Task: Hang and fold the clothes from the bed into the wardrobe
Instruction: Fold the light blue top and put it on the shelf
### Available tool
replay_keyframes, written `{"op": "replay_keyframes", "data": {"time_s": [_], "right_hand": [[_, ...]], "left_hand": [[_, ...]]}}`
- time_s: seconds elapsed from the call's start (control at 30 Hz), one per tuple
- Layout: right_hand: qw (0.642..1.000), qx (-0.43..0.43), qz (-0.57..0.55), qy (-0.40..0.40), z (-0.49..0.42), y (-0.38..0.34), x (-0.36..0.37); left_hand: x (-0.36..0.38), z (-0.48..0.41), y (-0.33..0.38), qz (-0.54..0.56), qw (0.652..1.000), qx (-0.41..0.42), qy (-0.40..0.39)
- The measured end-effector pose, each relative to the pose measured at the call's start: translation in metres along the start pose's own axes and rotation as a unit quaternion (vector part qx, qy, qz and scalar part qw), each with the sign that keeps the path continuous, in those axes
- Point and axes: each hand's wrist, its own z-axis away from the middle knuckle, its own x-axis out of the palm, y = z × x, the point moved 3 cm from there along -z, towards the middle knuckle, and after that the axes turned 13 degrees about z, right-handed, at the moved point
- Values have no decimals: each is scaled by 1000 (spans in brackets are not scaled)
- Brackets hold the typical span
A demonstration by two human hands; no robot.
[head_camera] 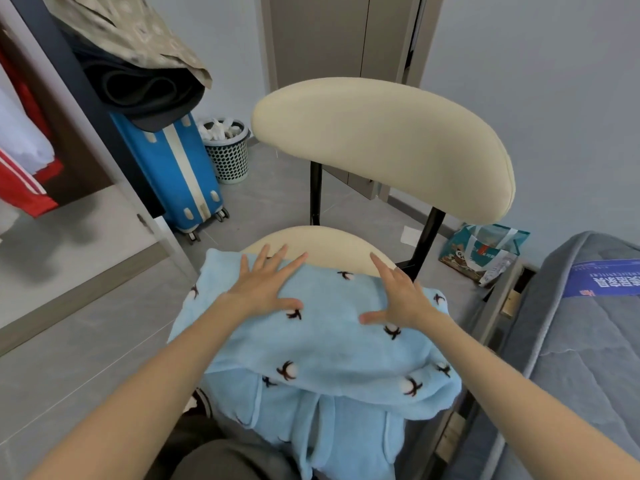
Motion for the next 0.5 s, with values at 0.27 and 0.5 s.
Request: {"op": "replay_keyframes", "data": {"time_s": [0.27,0.5], "right_hand": [[977,-10,157,-146,-44,-5,4],[982,7,184,53,-44,-15,-52]], "left_hand": [[-30,-49,-23,-66,972,-77,-211],[-56,-45,-16,-62,997,-29,21]]}}
